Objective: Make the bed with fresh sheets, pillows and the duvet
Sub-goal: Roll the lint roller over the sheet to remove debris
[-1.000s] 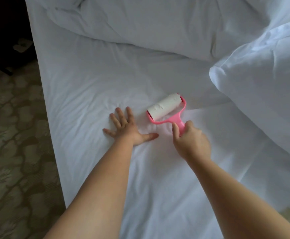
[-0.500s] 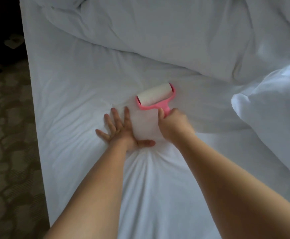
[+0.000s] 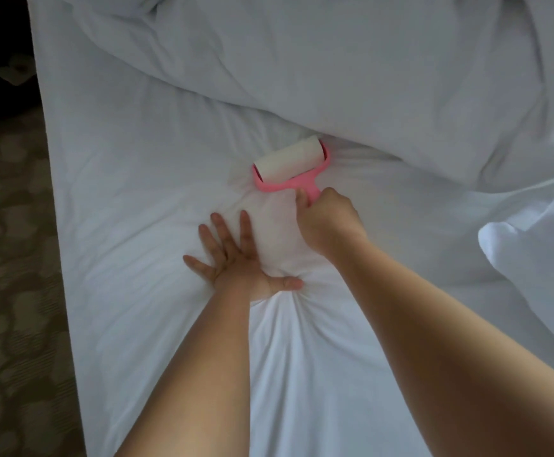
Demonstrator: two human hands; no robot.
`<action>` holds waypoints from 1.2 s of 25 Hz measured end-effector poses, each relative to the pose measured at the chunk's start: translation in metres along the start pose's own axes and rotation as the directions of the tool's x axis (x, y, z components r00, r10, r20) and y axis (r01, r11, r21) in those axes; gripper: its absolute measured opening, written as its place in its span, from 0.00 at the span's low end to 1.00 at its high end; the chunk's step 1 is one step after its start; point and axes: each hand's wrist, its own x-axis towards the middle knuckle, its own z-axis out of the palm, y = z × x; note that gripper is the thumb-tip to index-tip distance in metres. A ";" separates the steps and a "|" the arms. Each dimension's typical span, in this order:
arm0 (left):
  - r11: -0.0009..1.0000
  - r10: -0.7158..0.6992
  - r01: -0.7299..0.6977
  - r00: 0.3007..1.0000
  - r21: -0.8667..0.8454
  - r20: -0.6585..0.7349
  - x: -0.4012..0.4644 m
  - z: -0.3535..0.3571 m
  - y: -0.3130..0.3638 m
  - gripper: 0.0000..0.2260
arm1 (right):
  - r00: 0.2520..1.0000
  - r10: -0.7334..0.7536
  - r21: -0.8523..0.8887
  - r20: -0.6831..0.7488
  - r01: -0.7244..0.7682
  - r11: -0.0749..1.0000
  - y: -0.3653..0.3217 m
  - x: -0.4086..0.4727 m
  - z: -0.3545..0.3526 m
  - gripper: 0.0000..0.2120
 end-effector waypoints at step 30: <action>0.964 0.248 -0.259 0.954 0.051 0.167 -0.269 0.160 -0.044 0.44 | 0.893 0.429 -0.267 0.132 -0.385 0.883 0.210 -0.379 -0.043 0.24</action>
